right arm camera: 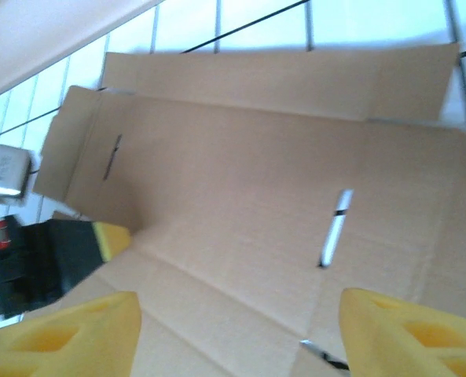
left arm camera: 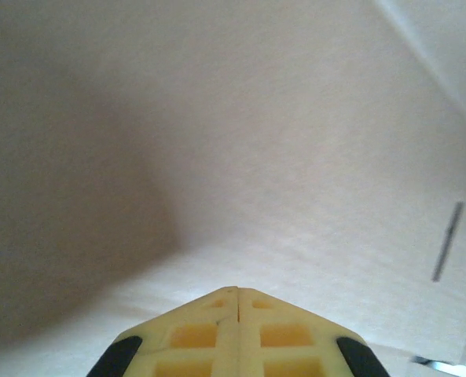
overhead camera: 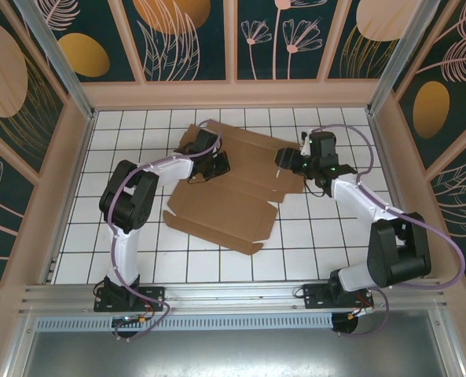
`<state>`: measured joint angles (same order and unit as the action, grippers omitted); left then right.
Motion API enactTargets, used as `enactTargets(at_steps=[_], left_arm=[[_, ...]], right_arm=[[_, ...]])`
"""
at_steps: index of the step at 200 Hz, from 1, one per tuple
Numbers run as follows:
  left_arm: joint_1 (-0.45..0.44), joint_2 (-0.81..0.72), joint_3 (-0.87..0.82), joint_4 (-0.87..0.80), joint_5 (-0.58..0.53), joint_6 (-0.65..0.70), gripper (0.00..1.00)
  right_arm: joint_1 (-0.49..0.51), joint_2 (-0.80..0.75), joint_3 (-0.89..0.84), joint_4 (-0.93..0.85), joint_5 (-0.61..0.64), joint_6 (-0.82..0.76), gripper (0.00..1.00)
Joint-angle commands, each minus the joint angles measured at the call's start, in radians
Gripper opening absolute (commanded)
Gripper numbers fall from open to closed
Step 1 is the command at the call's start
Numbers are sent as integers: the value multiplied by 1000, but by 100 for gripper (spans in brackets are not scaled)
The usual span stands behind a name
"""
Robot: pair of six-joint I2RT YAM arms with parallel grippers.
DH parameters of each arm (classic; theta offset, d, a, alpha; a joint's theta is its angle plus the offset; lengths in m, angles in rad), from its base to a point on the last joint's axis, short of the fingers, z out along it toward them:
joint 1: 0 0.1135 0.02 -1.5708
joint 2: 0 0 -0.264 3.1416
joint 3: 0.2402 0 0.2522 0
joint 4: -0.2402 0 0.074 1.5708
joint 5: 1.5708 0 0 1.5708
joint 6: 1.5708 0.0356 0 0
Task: Fold the paper box
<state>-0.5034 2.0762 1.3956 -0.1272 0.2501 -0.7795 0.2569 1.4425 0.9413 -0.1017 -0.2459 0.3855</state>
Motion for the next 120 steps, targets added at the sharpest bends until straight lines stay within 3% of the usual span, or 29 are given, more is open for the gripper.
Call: enactTargets(at_steps=[1,17,33,51,69,88,101,120], left_arm=[[6,-11,10,-12,34,-45,0],[14,-11,-25,15,73,-87,0],[23,-7,-51,23,103,-97,0],[30,-7,-38,-11,37,-54,0],[30,13,23,-6,12,23,0],[31,92,168,-125,-23,93,0],[31,106,180,-143,-10,72,0],[30,57,51,-46,64,-23,0]], right_arm=[[-7,128,119,-61,-30,-128,70],[-17,253,206,-78,-82,-141,70],[2,321,262,-93,-12,-171,70],[-14,368,303,-102,-17,-140,69],[-2,389,323,-112,-58,-122,68],[22,371,317,-141,61,-123,69],[-4,342,284,-102,52,-113,70],[-19,369,360,-91,-16,-178,73]])
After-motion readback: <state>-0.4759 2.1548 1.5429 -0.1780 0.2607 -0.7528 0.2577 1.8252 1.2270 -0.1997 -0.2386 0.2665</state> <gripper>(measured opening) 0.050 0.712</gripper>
